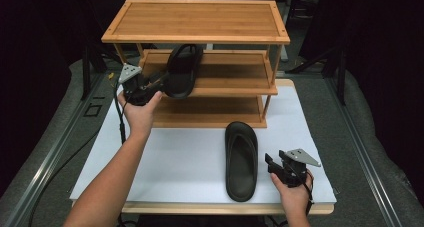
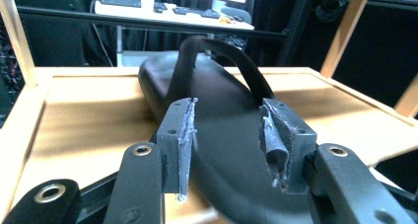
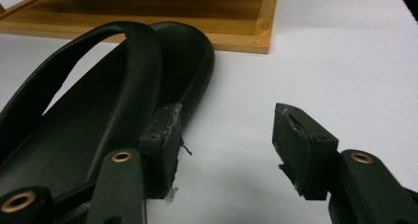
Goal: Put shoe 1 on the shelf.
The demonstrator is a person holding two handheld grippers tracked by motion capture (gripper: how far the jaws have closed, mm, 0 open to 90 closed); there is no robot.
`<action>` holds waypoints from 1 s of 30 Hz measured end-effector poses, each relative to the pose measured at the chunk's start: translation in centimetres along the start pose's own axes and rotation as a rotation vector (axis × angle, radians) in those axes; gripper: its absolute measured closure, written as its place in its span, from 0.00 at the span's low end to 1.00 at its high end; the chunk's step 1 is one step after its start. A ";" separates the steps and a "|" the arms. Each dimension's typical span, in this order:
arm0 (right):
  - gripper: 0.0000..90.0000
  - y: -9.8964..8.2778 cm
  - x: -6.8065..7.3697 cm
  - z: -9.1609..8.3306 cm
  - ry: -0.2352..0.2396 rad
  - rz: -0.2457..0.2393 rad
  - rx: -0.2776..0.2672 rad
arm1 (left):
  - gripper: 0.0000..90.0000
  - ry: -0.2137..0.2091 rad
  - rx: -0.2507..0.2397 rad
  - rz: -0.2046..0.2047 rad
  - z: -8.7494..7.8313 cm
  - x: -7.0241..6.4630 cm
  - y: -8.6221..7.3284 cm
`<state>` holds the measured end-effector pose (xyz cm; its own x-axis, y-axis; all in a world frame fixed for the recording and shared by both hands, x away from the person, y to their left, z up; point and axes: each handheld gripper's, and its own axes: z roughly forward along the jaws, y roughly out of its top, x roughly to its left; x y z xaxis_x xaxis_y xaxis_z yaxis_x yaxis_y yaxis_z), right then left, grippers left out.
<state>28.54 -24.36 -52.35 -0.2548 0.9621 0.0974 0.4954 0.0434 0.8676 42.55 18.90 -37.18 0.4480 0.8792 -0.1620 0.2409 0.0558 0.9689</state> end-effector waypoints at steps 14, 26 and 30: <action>0.51 0.3 2.0 0.2 0.076 -0.034 -0.002 | 0.63 -0.073 0.048 0.025 -4.0 -0.5 -3.9; 0.50 0.3 2.3 0.6 0.089 -0.013 0.012 | 0.63 -0.070 0.102 0.021 -5.9 0.1 -9.1; 0.49 0.3 2.2 0.5 0.138 0.021 0.002 | 0.63 -0.058 0.135 0.017 -6.0 0.0 -10.8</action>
<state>28.54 -22.11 -52.12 -0.3562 0.9166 0.1814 0.5037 0.0248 0.8635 34.78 21.19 -46.48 0.5007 0.8507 -0.1599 0.3444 -0.0264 0.9385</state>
